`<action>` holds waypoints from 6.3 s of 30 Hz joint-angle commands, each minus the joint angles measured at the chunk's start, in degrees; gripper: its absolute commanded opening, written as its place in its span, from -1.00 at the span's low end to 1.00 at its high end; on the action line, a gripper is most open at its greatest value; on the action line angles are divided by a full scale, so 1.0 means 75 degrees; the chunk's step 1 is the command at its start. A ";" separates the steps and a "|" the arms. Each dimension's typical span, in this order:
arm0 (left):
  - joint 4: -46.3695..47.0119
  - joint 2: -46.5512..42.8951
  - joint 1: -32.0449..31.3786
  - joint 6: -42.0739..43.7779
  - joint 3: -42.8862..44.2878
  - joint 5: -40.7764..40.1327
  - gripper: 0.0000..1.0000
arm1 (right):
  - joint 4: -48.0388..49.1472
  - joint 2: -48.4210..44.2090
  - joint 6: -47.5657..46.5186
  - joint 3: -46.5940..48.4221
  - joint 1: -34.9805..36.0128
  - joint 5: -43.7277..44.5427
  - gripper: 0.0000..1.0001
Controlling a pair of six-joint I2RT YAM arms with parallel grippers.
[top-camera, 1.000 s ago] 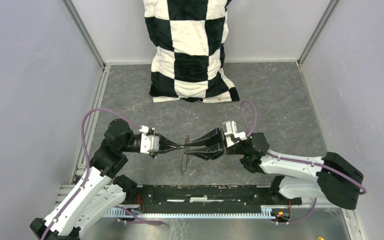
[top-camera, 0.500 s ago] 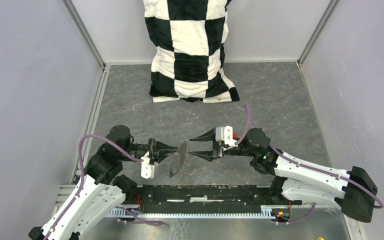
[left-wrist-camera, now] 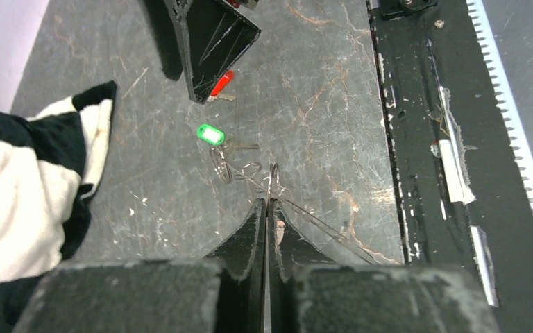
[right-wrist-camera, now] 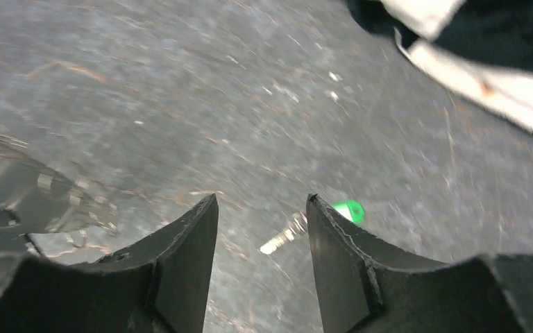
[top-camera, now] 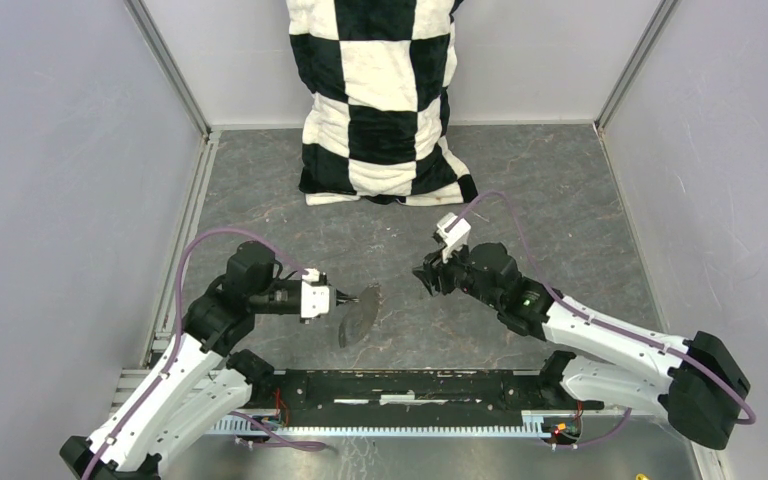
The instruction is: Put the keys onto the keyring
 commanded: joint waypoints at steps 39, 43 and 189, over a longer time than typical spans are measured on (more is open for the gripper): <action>-0.0445 0.0490 0.0000 -0.1818 0.0584 -0.0933 -0.96 | 0.2571 0.4138 -0.0562 -0.0350 0.0289 0.2810 -0.35; -0.0445 0.0535 -0.0002 -0.1817 0.0622 -0.0880 -0.96 | 0.2537 0.4283 -0.0511 -0.0269 0.0281 0.2724 -0.32; 0.0681 0.1325 -0.0001 -0.3068 0.0435 -0.2047 -0.96 | 0.1922 0.0018 0.0310 -0.0522 0.0948 -0.2105 -0.99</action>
